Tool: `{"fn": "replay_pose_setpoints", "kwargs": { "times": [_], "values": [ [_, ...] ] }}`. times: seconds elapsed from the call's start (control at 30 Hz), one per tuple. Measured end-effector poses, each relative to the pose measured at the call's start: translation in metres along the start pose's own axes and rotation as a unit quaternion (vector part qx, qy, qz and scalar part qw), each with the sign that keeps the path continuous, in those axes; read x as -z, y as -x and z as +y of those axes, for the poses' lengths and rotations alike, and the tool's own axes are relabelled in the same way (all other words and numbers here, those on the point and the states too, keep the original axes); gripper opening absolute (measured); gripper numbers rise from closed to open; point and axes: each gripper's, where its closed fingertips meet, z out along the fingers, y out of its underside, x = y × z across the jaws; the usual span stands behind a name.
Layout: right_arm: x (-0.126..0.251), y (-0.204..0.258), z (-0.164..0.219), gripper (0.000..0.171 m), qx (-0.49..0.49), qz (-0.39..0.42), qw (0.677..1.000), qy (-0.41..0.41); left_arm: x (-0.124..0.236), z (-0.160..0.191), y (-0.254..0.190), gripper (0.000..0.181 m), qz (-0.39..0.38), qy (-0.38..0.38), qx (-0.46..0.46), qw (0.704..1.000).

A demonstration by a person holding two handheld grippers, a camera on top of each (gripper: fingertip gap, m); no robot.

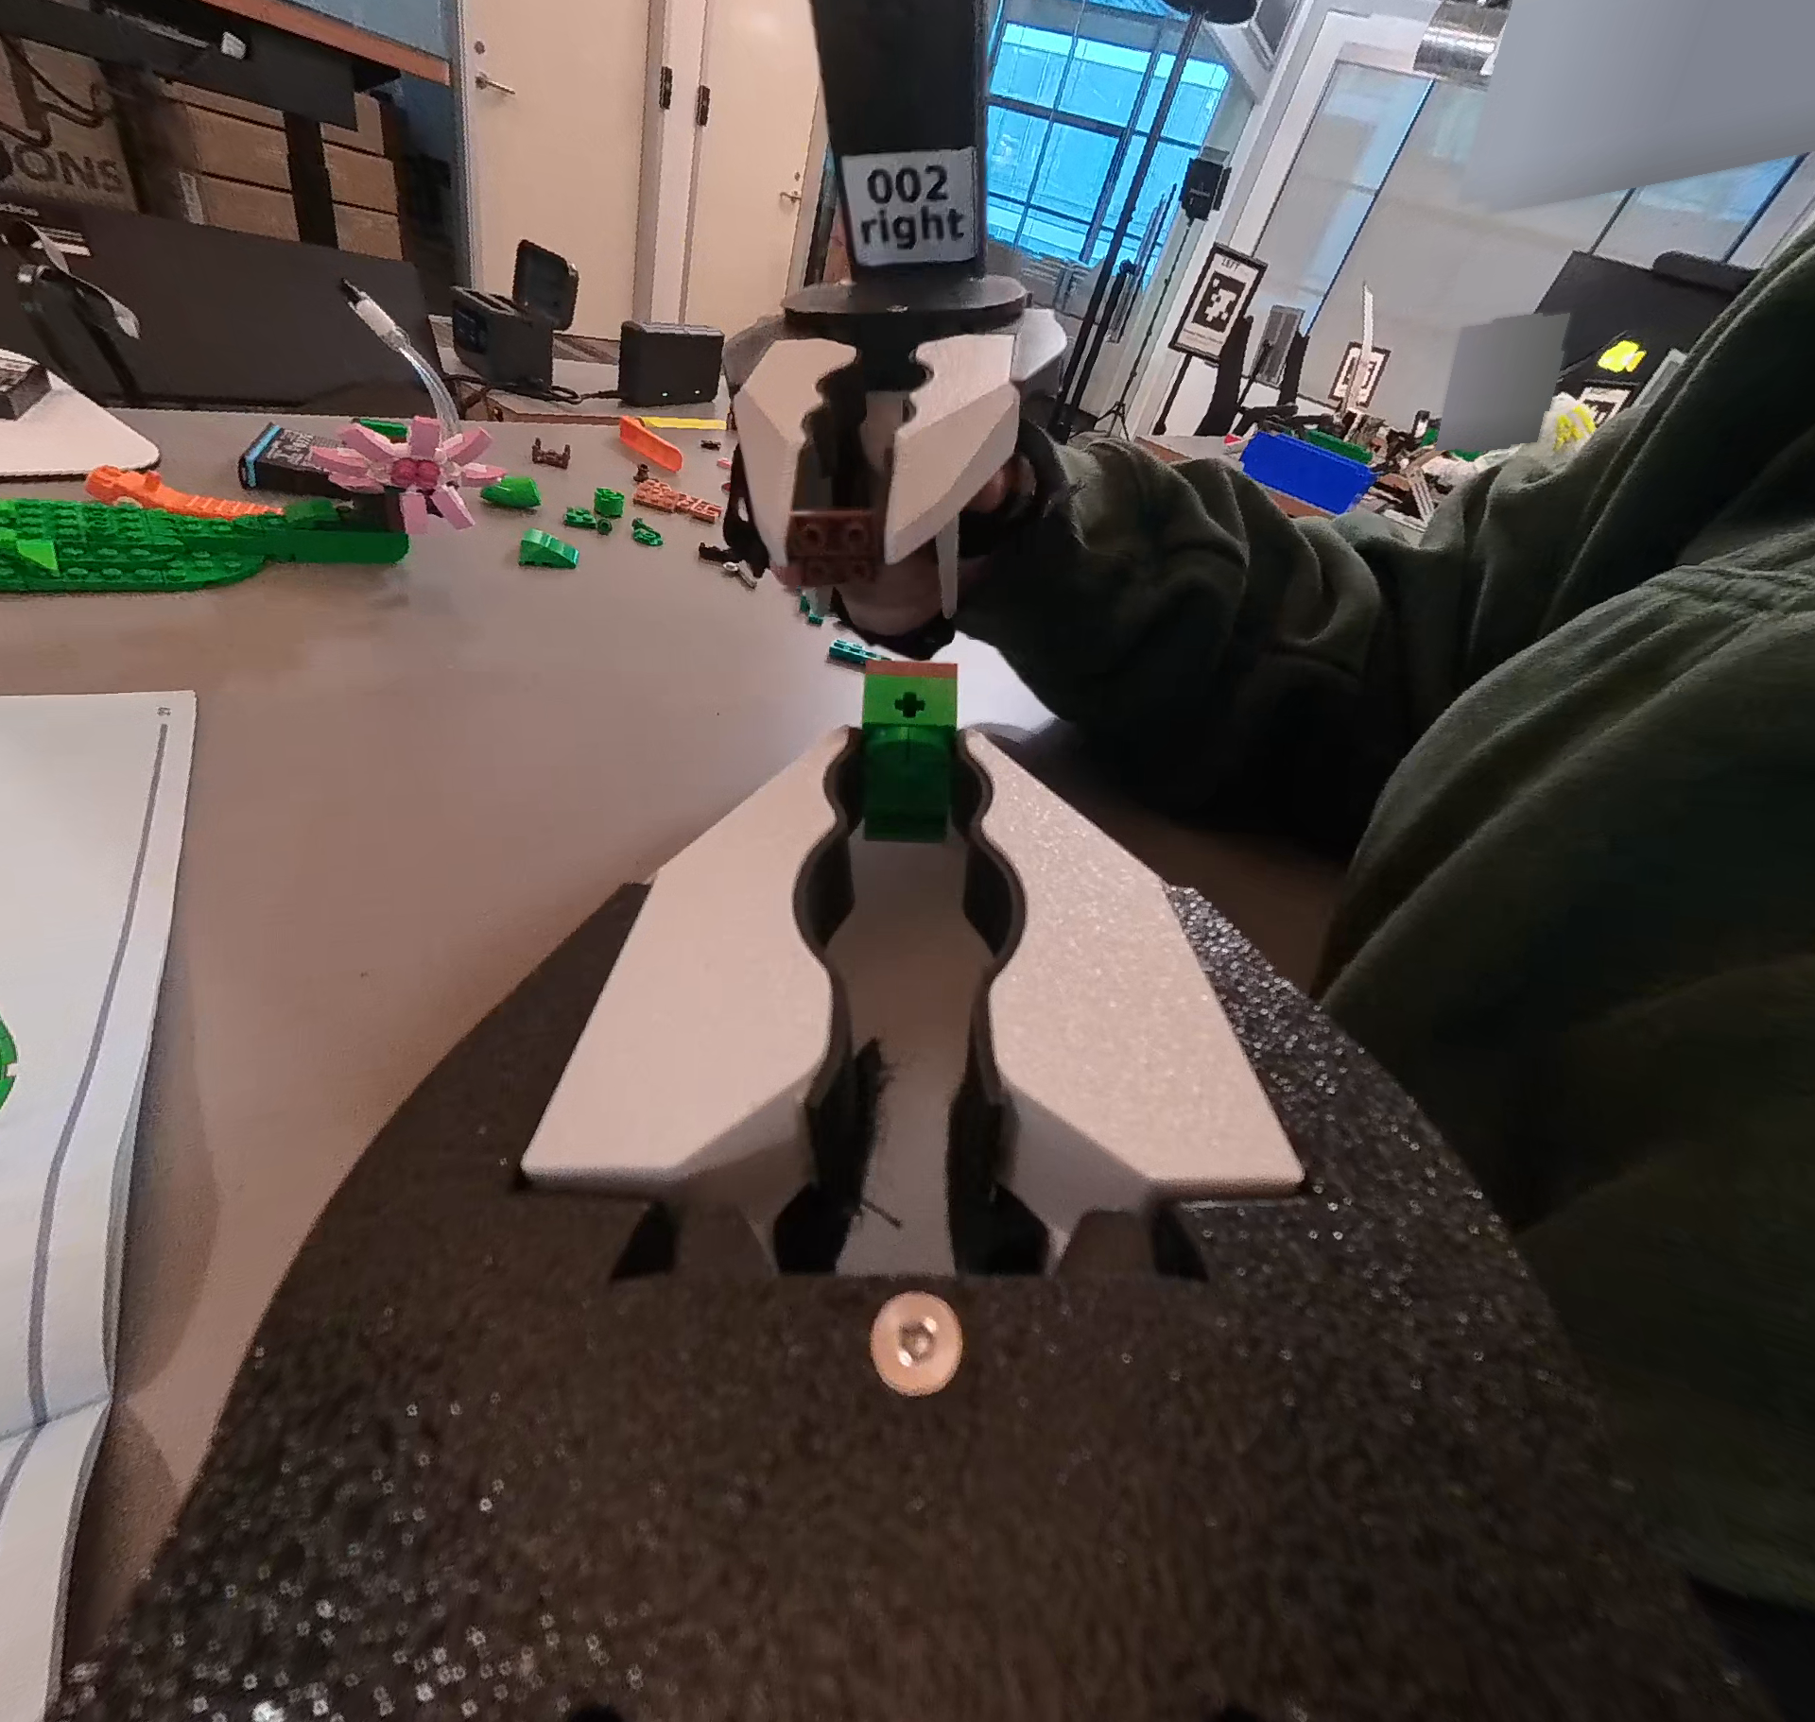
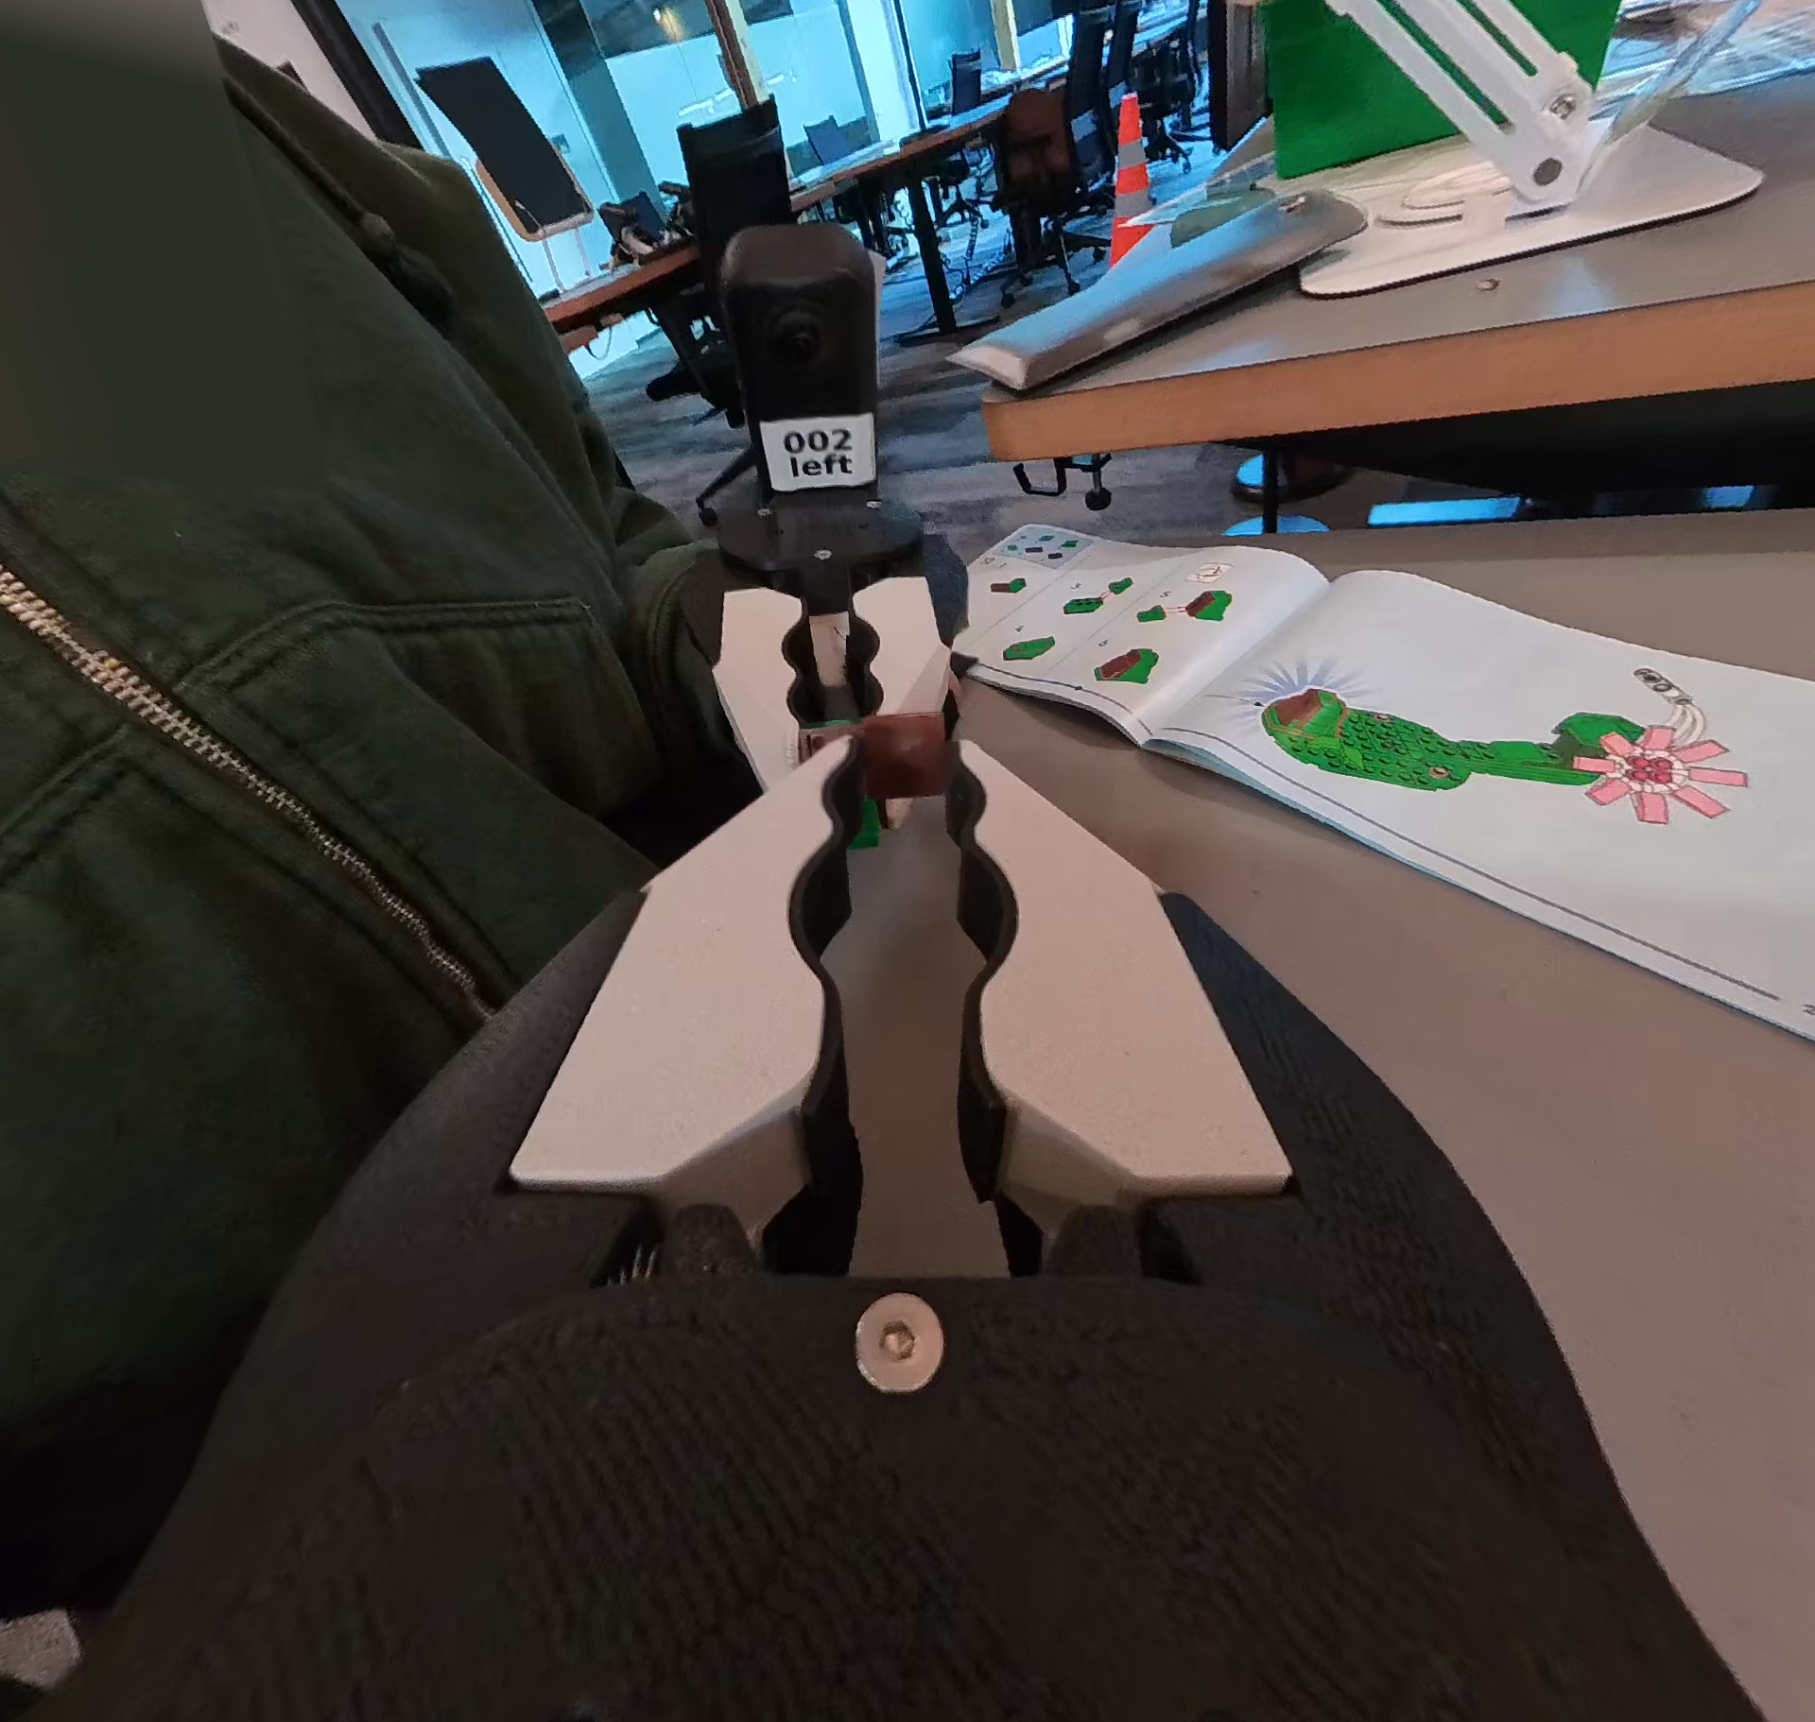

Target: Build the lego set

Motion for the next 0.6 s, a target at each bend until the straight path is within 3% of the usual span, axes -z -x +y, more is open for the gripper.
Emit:
{"fn": "replay_pose_setpoints", "kwargs": {
  "times": [0.37,0.6],
  "values": [
    [0.005,-0.005,0.006,0.014,0.046,0.061,0.995,0.06,0.0,-0.001,-0.005,0.014,0.016,-0.004,-0.005,1.0],
    [0.01,-0.026,0.031,0.014,0.103,0.166,0.963,0.185,-0.001,0.001,-0.009,0.014,0.029,0.004,-0.008,1.0]
  ]
}}
